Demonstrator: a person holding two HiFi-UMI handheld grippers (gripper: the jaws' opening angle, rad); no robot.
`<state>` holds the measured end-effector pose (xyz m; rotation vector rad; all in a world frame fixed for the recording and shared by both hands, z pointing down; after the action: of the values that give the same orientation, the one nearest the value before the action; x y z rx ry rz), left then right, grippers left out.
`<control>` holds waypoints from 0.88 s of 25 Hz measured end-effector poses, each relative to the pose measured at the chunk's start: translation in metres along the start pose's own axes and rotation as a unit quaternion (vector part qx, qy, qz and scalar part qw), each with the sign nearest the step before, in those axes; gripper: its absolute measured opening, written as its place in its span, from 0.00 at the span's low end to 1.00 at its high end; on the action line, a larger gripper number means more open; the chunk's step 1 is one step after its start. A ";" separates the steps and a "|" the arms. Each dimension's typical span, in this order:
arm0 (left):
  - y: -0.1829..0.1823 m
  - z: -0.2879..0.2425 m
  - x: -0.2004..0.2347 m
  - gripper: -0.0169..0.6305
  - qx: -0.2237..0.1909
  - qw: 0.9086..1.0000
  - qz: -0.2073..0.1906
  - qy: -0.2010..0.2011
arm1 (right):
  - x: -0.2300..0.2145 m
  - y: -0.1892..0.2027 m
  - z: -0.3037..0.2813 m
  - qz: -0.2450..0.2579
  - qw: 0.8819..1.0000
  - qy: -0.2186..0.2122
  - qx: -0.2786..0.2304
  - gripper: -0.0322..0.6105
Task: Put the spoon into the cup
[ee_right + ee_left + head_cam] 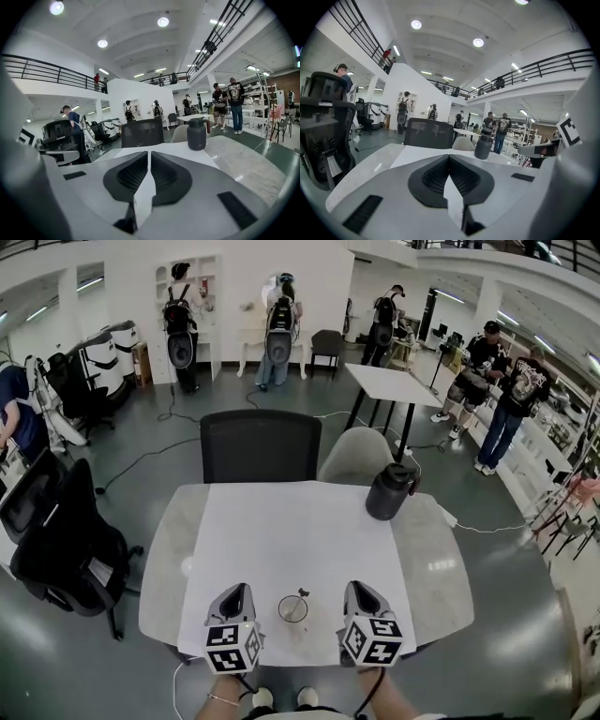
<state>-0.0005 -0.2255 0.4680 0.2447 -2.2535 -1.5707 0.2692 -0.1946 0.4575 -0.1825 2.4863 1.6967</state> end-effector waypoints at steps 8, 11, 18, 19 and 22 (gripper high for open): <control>-0.019 -0.010 -0.016 0.05 -0.018 0.999 -0.023 0.014 | -0.017 -0.021 0.009 0.001 0.999 0.021 -0.033 0.11; -0.017 -0.013 -0.014 0.05 -0.017 0.999 -0.024 0.016 | -0.017 -0.021 0.007 -0.008 0.999 0.024 -0.042 0.11; -0.016 -0.014 -0.016 0.05 -0.019 0.999 -0.024 0.011 | -0.026 -0.026 0.008 -0.007 0.998 0.032 -0.050 0.10; -0.017 -0.014 -0.015 0.05 -0.019 0.999 -0.024 0.010 | -0.026 -0.027 0.007 -0.005 0.998 0.031 -0.053 0.10; -0.017 -0.016 -0.010 0.05 -0.019 0.999 -0.026 0.008 | -0.023 -0.030 0.006 0.002 0.998 0.029 -0.063 0.10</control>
<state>0.0136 -0.2418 0.4547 0.3049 -2.2192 -1.6312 0.2969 -0.1992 0.4313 -0.2416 2.4227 1.8770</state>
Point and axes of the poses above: the fingertips, and each gripper's own axes: z backward along the fingers, x to its left, y out of its underside, the point moved 8 cm from there along z, backward along the fingers, and after that the axes turned 3 degrees about y, right-handed, at the moved point
